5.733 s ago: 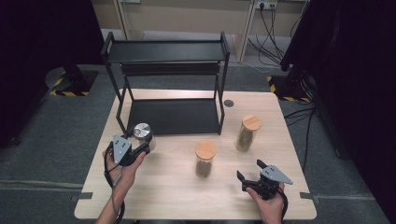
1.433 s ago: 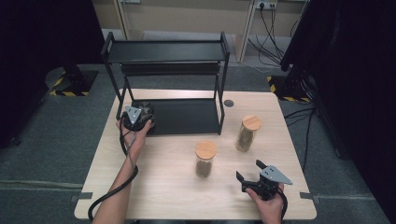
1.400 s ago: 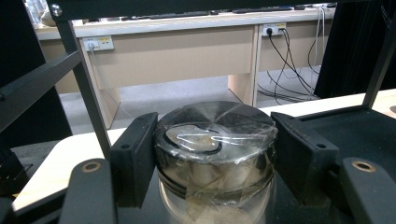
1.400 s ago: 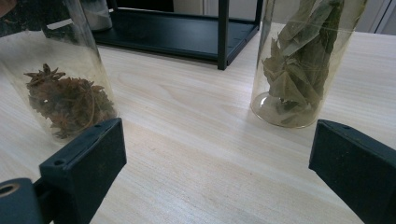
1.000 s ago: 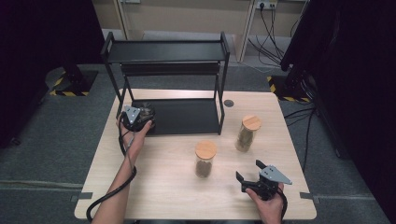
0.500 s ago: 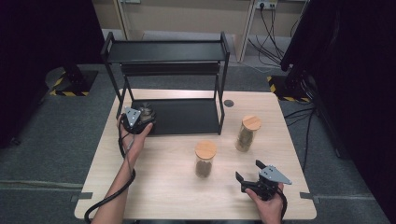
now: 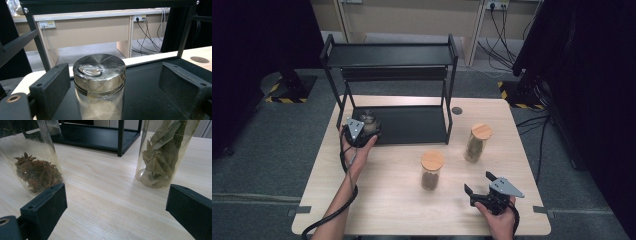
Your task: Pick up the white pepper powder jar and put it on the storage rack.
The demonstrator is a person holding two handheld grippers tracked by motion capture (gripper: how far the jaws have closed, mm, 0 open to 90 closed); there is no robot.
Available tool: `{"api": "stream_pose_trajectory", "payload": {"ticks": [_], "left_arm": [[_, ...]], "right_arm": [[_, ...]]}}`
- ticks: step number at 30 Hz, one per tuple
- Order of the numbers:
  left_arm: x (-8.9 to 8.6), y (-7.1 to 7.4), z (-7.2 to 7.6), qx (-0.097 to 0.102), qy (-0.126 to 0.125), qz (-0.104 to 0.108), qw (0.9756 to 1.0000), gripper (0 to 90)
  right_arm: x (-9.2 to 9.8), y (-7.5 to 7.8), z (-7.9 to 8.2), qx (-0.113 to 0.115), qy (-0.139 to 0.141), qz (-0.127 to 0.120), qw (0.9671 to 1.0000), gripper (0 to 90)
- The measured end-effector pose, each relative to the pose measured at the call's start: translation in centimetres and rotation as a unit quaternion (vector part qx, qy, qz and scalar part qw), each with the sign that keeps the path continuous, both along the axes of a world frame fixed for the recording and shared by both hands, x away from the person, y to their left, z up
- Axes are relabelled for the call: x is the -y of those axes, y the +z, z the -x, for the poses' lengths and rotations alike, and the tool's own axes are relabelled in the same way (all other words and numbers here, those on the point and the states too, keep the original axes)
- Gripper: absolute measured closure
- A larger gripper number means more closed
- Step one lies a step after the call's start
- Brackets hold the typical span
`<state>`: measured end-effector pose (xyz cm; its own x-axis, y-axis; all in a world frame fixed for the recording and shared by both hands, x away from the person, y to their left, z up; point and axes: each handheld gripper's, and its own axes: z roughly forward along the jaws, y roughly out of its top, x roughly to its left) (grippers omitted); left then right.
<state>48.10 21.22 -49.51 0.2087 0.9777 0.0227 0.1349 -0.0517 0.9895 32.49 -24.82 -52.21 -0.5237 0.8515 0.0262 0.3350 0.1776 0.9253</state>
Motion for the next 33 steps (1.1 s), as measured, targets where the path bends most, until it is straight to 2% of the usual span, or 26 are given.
{"api": "stream_pose_trajectory", "payload": {"ticks": [7, 27, 33], "left_arm": [[0.2, 0.0, 0.5, 0.002, -0.003, -0.006, 1.0000, 8.4], [0.2, -0.7, 2.0, -0.005, -0.016, 0.004, 0.9999, 7.1], [-0.1, -0.6, 2.5, -0.004, -0.017, -0.001, 0.9998, 7.1]], "right_arm": [[0.0, 0.0, 0.0, 0.000, 0.000, 0.000, 1.0000, 3.3], [0.0, 0.0, 0.1, -0.001, -0.001, -0.001, 1.0000, 3.1], [0.0, 0.0, 0.1, -0.001, 0.000, -0.001, 1.0000, 3.1]]}}
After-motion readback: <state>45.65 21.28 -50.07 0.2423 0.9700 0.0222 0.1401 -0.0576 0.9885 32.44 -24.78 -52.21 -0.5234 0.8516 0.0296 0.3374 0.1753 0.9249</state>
